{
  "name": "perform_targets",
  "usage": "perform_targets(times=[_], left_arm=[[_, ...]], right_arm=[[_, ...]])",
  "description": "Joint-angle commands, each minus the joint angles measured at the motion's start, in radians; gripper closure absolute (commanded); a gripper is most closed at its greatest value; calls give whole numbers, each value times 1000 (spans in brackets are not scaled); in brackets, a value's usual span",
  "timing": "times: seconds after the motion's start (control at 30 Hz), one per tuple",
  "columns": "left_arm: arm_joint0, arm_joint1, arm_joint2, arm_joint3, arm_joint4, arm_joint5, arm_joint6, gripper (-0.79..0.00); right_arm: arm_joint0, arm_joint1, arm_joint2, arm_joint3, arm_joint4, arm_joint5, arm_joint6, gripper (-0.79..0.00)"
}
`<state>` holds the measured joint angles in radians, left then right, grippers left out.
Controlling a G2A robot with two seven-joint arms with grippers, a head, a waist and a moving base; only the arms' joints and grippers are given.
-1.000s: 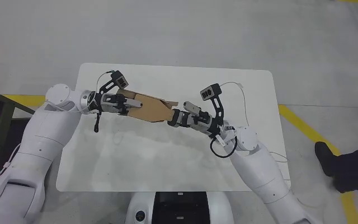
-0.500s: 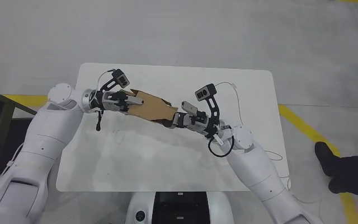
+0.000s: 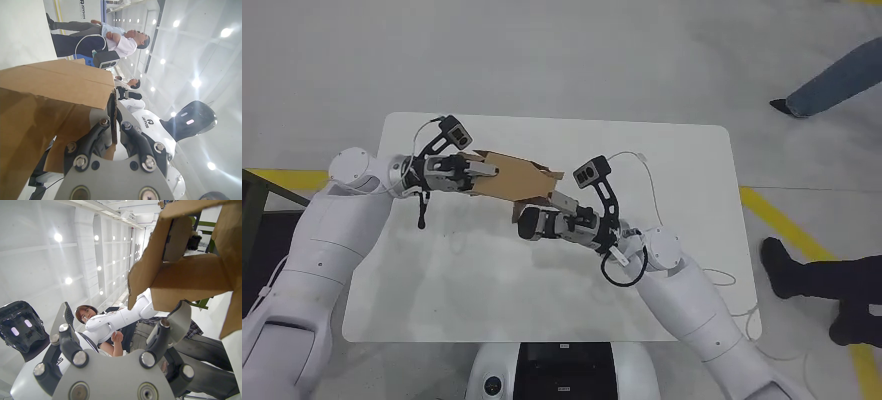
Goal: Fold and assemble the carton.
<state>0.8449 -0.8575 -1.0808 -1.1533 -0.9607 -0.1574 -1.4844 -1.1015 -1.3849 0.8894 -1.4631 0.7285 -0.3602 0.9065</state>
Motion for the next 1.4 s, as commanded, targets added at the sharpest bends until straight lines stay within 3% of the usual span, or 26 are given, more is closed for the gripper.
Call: perform_targets(times=[0.0,0.67,1.07,1.37], left_arm=[[2,-2,-5,0,0,1,6,0],[28,-13,-36,-19,38,19,-16,0],[24,-13,-69,14,73,29,-37,0],[40,-11,-50,-34,84,71,-51,0]], right_arm=[[2,-3,-7,0,2,0,-4,-785],[36,-39,-53,33,13,-35,-54,-785],[-33,-6,68,-28,-57,-16,-36,-785],[-28,-2,103,-20,-55,-7,-33,-785]])
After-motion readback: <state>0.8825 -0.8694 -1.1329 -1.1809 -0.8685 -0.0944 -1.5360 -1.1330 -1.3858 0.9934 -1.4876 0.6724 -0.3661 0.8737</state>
